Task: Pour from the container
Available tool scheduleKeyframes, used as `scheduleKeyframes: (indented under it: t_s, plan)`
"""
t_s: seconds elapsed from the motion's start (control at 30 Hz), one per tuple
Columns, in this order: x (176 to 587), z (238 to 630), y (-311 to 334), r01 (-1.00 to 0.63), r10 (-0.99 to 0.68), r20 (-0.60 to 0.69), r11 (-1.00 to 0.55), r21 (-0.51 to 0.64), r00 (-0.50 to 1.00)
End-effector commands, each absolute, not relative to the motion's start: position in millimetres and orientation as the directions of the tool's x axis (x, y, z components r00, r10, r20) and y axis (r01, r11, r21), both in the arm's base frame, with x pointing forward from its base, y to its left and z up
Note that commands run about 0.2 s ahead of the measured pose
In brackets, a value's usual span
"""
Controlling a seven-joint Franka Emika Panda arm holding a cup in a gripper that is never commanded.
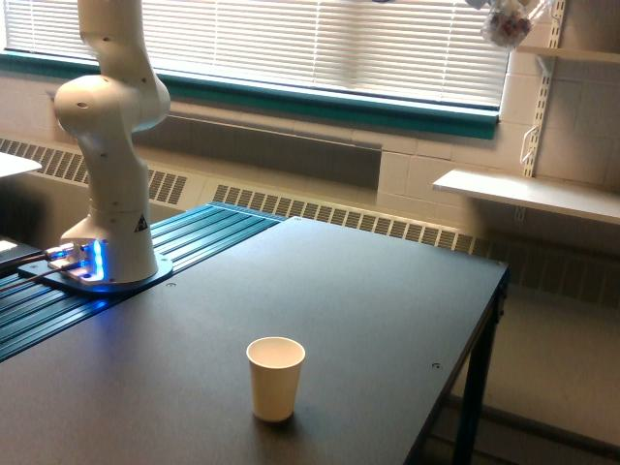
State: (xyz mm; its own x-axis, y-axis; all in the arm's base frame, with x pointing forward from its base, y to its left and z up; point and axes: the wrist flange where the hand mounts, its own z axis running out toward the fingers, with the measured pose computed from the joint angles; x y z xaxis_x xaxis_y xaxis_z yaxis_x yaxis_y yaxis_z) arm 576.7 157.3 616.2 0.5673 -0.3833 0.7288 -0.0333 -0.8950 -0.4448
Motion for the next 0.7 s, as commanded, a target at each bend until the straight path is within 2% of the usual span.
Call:
scheduleKeyframes:
  t_s: [0.03, 0.1, 0.2, 0.4, 0.5, 0.6, 0.7]
  plan:
    - [563, 615, 193, -0.063, -0.414, 0.664, -0.873, -0.484, 0.623]
    - [562, 615, 192, -0.052, -0.375, 0.693, -0.897, -0.439, 0.615]
    - [554, 619, 185, -0.060, -0.412, 0.699, -0.881, -0.470, 0.585]
    - [534, 610, 174, -0.102, -0.418, 0.692, -0.887, -0.450, 0.588]
    - [516, 598, 152, -0.167, -0.415, 0.678, -0.901, -0.401, 0.607]
    - [503, 595, 129, -0.234, -0.489, 0.645, -0.865, -0.444, 0.587]
    - [487, 588, 109, -0.289, -0.503, 0.635, -0.862, -0.416, 0.587]
